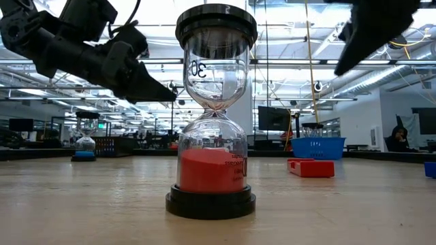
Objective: Pick & Place Office items
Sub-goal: Put the pink charger adapter into the red basket
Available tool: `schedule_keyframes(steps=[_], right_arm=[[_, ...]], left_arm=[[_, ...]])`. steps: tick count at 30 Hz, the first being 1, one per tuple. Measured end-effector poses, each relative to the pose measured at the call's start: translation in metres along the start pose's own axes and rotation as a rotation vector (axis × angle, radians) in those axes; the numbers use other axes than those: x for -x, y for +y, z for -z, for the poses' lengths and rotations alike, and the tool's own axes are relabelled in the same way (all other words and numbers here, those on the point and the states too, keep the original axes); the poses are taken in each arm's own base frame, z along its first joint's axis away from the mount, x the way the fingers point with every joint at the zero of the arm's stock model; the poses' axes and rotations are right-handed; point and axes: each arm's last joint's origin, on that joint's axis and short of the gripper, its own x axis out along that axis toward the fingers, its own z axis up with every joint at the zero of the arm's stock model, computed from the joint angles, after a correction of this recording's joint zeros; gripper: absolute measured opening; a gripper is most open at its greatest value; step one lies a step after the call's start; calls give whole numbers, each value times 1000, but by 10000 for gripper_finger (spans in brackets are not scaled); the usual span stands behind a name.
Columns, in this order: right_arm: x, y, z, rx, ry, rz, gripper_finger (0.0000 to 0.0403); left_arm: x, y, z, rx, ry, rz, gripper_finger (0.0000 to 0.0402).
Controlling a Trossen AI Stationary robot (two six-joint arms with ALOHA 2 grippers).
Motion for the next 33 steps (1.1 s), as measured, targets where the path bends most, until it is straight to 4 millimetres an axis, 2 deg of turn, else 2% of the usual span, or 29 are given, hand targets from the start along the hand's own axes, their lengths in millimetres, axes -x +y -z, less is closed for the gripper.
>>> schedule_keyframes(steps=[6,11,15,21,28,33], right_arm=[[-16,-2,14,-16,14,-13,20],[-19,-4,5,-73,-35,-35,32],[-25,-1,-3,-71,-86,-58,67],[-37,6,-1,-21,-69,-49,136],[-24,4,4,-22,-50,-51,196],[-16,0,13,-6,10,-24,202]], left_arm=[[0,-4,0,14,-2,15,31],[1,-4,0,15,-2,18,31],[1,-5,0,19,-2,22,30],[3,-15,0,21,0,64,30],[6,-24,1,59,1,84,30],[6,-26,1,79,4,84,30]])
